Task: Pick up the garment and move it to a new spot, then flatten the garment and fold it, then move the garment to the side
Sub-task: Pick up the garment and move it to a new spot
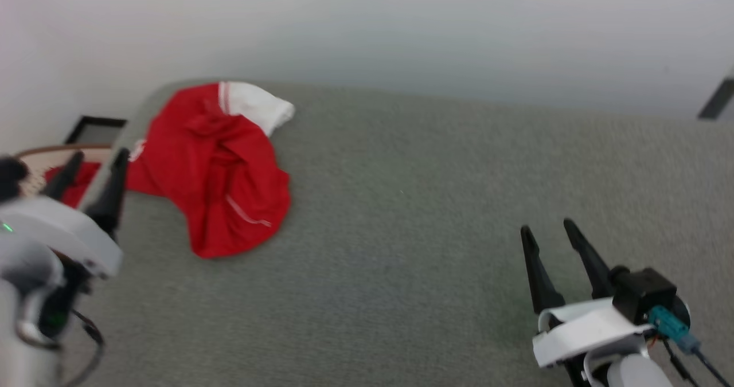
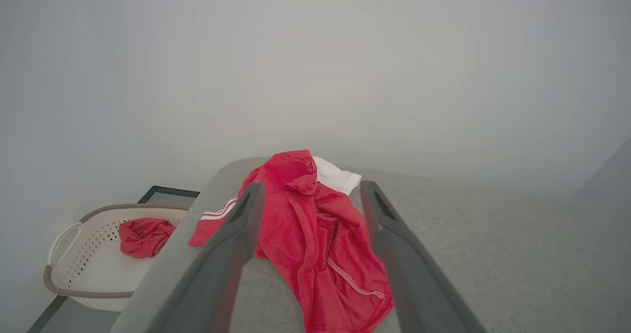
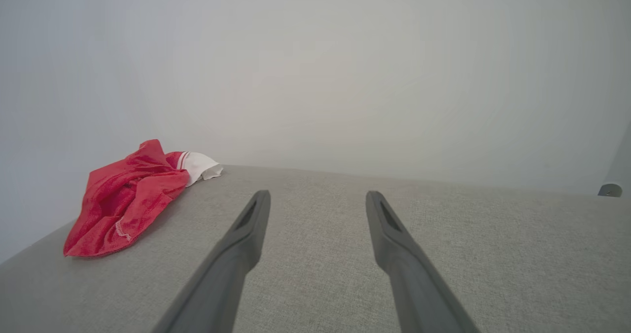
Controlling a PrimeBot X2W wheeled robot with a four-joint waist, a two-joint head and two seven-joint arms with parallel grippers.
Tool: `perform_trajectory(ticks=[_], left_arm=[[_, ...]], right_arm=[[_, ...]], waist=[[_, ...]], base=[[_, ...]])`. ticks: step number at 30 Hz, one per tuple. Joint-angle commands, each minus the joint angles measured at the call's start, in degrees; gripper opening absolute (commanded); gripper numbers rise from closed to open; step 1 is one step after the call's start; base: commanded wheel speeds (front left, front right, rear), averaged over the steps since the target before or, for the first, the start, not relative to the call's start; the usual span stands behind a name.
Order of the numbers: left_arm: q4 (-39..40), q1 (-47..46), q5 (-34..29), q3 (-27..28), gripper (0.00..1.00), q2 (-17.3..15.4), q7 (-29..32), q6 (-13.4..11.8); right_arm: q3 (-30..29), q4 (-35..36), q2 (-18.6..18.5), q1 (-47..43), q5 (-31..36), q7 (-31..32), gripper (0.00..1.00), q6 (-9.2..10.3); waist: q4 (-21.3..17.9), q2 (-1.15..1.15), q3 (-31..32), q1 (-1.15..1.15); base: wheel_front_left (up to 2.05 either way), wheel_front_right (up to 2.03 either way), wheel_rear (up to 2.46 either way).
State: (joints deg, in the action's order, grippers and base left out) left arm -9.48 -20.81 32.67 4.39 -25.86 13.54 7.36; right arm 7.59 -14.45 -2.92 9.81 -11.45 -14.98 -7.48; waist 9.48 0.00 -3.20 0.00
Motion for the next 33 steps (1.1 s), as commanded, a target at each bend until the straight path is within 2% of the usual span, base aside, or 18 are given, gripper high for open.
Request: perform_trajectory(ticks=[1,9,15,27,33], left_arm=[[-1.1,-2.1,1.8,0.0,1.00,-1.1,1.9,0.2],[-9.3,-11.3,8.0,-1.7,1.00,-7.4,14.9,0.2],[-15.5,-16.4,9.4,-2.6,1.00,-9.5,22.1,-0.9],[-24.7,-22.2,9.0,-5.6,1.00,-11.5,32.9,-4.0],[-29.4,-22.4,8.9,-6.3,1.00,-10.5,32.5,-4.3]], right_arm=[[0.0,0.5,0.0,1.5,0.9,-0.3,1.00,-0.02],[0.7,2.0,0.0,5.0,1.2,-0.3,1.00,-0.02],[0.7,3.3,0.1,6.6,1.2,-0.3,1.00,-0.02],[1.8,4.9,0.1,8.7,0.8,-0.3,1.00,-0.02],[2.5,5.2,0.1,10.0,0.5,-0.3,1.00,-0.02]], waist=[[-5.0,0.00,-6.0,0.00],[-10.0,0.00,-13.6,0.00],[-12.5,0.00,-17.6,0.00],[-14.7,0.00,-22.3,0.00],[-15.2,0.00,-23.2,0.00]], base=[[0.00,0.00,0.00],[0.00,0.00,0.00],[0.00,0.00,0.00],[0.00,0.00,0.00],[0.00,0.00,0.00]])
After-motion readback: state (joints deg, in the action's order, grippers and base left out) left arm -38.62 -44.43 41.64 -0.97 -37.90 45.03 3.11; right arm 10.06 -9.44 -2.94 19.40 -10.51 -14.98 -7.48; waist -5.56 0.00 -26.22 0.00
